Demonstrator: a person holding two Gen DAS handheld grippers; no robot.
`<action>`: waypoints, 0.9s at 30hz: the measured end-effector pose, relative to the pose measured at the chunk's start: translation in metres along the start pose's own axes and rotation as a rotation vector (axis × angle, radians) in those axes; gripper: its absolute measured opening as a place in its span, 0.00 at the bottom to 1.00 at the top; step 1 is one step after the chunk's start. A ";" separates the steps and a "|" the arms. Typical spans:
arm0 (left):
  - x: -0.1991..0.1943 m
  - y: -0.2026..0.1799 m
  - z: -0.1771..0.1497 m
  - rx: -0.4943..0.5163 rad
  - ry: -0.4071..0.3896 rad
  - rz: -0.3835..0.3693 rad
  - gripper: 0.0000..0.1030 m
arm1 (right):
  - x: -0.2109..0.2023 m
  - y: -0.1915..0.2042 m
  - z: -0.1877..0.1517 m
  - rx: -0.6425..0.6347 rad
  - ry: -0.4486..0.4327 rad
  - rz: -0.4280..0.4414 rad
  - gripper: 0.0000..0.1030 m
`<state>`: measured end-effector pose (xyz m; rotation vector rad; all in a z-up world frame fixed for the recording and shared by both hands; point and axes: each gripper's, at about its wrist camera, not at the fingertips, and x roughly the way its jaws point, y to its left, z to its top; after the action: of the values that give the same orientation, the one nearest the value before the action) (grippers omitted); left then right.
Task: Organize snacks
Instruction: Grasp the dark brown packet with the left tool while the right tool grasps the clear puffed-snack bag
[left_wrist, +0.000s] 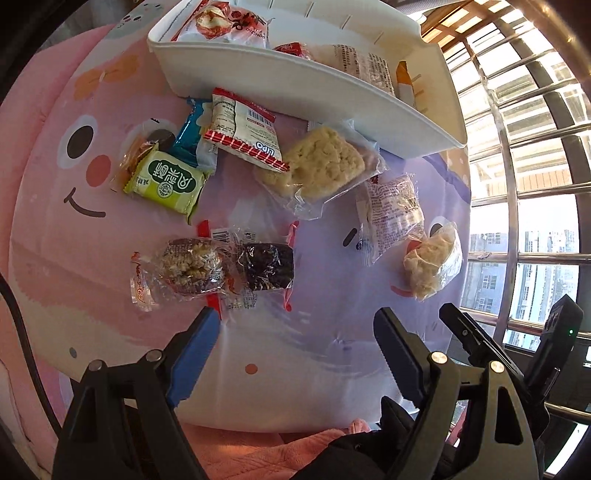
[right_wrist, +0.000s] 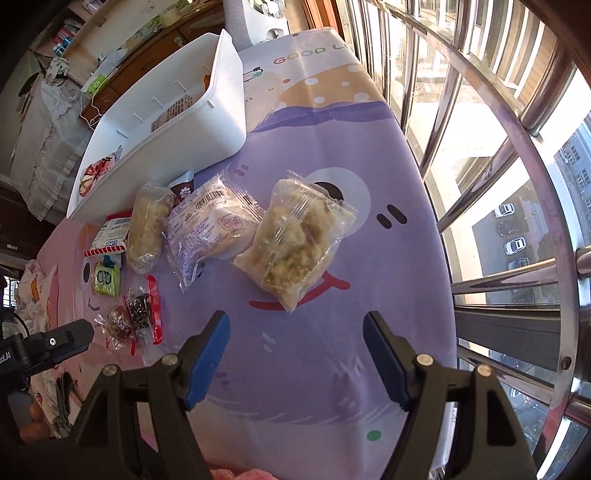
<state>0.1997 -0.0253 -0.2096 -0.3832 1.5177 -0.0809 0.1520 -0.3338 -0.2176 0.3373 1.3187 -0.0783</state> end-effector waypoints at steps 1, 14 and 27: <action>0.005 0.000 0.001 -0.008 0.008 -0.013 0.82 | 0.001 -0.001 0.002 -0.002 -0.005 0.000 0.73; 0.058 0.000 0.014 -0.040 0.023 0.089 0.67 | 0.024 -0.003 0.023 0.004 -0.096 0.010 0.73; 0.093 -0.006 0.026 -0.041 0.039 0.180 0.45 | 0.037 0.001 0.032 0.009 -0.108 0.000 0.73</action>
<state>0.2318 -0.0525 -0.2967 -0.2779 1.5879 0.0847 0.1920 -0.3369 -0.2457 0.3360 1.2123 -0.1015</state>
